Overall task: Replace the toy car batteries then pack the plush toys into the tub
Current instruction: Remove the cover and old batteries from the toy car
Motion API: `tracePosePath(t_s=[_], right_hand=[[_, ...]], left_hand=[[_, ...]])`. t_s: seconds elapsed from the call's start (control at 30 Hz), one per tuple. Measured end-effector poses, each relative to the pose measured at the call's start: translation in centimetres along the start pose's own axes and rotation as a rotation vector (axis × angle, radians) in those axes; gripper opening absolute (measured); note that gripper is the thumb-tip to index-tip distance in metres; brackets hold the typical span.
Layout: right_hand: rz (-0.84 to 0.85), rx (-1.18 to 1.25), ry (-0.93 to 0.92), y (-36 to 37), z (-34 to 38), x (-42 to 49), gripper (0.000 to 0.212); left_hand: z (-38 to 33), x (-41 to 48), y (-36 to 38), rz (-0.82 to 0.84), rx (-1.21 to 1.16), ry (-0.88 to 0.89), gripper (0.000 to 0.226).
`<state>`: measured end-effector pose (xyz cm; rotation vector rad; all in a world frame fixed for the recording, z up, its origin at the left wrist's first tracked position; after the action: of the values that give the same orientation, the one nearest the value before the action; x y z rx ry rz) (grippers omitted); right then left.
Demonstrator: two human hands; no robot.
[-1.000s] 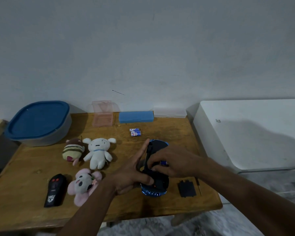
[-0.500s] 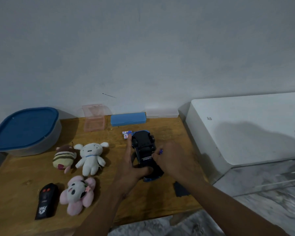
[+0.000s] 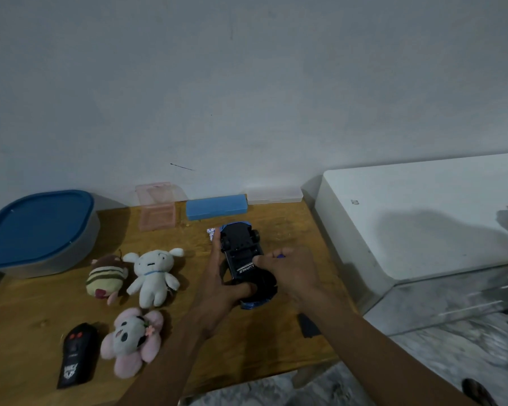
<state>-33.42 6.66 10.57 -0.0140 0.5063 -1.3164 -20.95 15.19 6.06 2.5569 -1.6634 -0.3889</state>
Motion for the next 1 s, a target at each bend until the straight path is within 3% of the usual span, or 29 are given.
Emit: tracePosePath(t_s=[0.17,0.33,0.47,0.63,0.87,1.0], right_hand=[[0.046,-0.013,-0.152,-0.1,0.5,-1.0,0.015],[0.087,0.048,-0.179,0.1,0.7,-1.6,0.012],[0.169,0.254,-0.017,-0.1,0.7,-1.2,0.013],[0.241,0.637,0.375,-0.8,-0.1,-0.4,0.017],[0.248,0.504,0.439,-2.2,-2.5,-0.6,0.036],[0.219,0.411,0.474,-3.5,-4.7,-0.3,0.031]], left_hand=[[0.2,-0.1,-0.1,0.041,-0.11,-0.096,0.117],[-0.1,-0.2,-0.5,0.084,-0.135,-0.143,0.116],[0.0,-0.4,-1.0,0.095,-0.151,-0.171,0.116],[1.8,-0.8,-0.9,0.069,-0.085,-0.218,0.119],[5.5,-1.5,0.7,0.0,0.021,-0.341,0.118],[6.8,-1.2,2.1,-0.069,0.072,-0.377,0.119]])
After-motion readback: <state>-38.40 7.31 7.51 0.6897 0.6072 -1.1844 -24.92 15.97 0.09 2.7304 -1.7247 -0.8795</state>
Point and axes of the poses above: each hand's wrist, its own x-axis towards the middle knuckle, its own y-axis out of the palm, z = x × y, the point moved 1 cm from there along x, towards the middle knuckle, and after that the axes turned 6 degrees about -z, right-handed, at the moved point
